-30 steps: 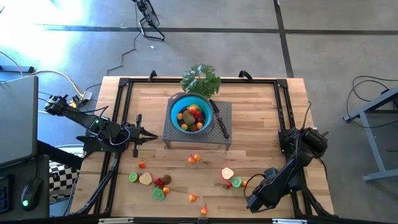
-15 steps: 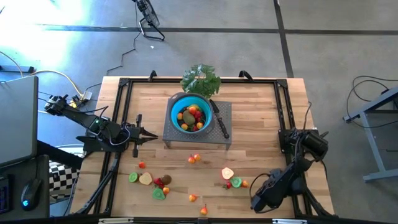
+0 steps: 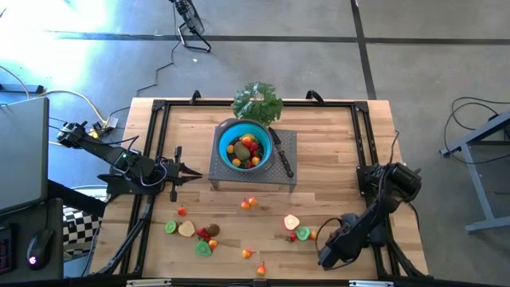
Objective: Pick & Place Fruit
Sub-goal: Put the lemon into the blue strainer bowl on the shelf
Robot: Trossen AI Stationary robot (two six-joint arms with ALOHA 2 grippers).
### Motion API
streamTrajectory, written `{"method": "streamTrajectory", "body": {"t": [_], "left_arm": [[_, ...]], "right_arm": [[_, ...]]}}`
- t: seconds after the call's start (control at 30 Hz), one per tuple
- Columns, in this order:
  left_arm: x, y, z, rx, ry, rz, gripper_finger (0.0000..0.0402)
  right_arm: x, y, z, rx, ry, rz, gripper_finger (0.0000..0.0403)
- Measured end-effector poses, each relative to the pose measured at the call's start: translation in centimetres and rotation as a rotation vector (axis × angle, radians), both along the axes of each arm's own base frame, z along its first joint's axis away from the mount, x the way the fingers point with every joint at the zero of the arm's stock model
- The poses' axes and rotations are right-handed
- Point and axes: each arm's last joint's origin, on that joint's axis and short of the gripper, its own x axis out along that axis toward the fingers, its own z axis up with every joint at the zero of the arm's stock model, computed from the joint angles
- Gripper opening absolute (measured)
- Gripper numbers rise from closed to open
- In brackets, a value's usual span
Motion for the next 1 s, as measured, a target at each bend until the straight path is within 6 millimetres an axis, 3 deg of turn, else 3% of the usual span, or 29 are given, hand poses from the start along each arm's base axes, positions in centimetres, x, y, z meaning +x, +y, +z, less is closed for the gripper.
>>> {"method": "streamTrajectory", "body": {"t": [0.37, 0.63, 0.77, 1.0], "left_arm": [[0.0, 0.0, 0.0, 0.017, 0.005, -0.003, 0.0022], [0.0, 0.0, 0.0, 0.018, 0.004, -0.004, 0.0022], [0.0, 0.0, 0.0, 0.018, 0.004, -0.004, 0.0022], [0.0, 0.0, 0.0, 0.018, 0.004, -0.004, 0.0022]], "right_arm": [[0.6, -1.6, 4.8, -0.021, -0.181, -0.005, 0.0003], [0.3, -5.0, 9.0, -0.182, -0.397, 0.080, 0.0003], [-0.2, -6.3, 9.8, -0.284, -0.353, 0.108, 0.0003], [-0.2, -6.6, 9.4, -0.298, -0.340, 0.104, 0.0003]]}}
